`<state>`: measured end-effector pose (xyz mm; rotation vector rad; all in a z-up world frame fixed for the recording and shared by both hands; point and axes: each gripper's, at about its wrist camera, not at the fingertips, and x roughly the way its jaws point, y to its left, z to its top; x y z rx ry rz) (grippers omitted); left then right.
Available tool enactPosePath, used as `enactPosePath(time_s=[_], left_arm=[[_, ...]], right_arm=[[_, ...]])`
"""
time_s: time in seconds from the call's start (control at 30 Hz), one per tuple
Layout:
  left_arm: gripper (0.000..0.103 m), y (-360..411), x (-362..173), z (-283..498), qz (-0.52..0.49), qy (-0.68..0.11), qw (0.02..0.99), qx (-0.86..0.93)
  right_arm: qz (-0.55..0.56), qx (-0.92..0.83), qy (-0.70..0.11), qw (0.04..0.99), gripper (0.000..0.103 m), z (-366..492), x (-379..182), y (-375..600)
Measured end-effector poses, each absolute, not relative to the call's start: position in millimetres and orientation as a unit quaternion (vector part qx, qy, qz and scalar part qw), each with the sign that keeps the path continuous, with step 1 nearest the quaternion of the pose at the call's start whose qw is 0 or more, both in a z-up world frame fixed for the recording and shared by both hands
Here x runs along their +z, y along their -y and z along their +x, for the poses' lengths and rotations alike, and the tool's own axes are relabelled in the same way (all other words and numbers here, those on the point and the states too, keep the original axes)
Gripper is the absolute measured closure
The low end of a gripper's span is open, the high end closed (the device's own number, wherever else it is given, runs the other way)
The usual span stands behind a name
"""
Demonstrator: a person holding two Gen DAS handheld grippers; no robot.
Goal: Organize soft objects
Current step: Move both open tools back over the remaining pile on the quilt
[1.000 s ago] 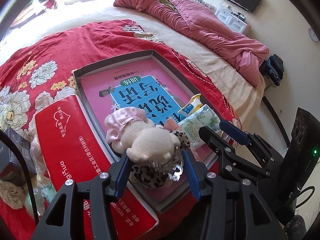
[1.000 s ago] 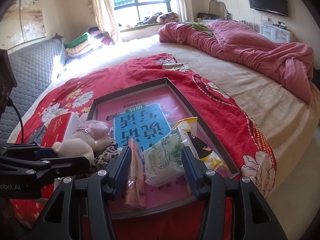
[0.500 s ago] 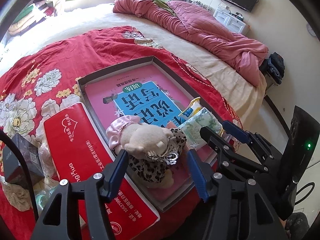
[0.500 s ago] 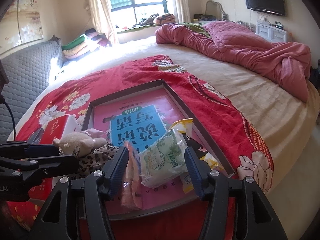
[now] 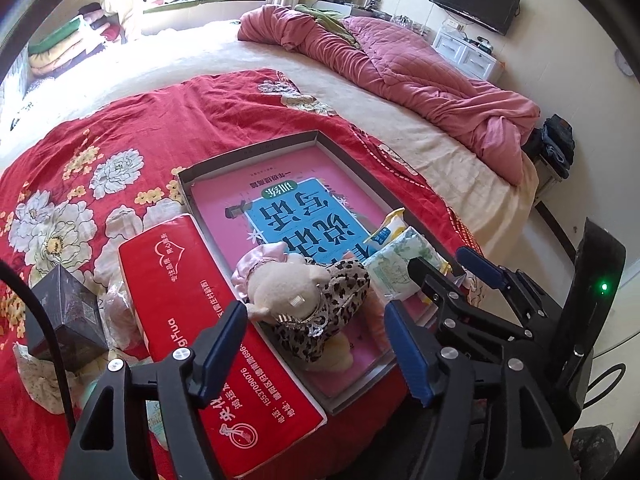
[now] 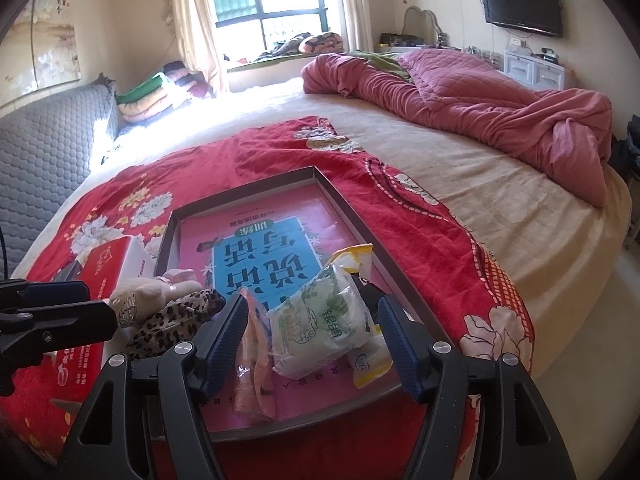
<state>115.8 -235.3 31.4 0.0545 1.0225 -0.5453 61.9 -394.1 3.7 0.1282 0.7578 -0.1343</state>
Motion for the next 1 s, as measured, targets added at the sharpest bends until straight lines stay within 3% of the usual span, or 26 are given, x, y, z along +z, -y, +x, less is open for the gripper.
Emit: enactPosePath(time_s=[1.0], left_arm=[[0.03, 174, 58, 79, 0.031, -0.439, 0.875, -0.201]], right_arm=[[0.023, -0.057, -0.275, 0.96, 0.026, 34, 64, 349]])
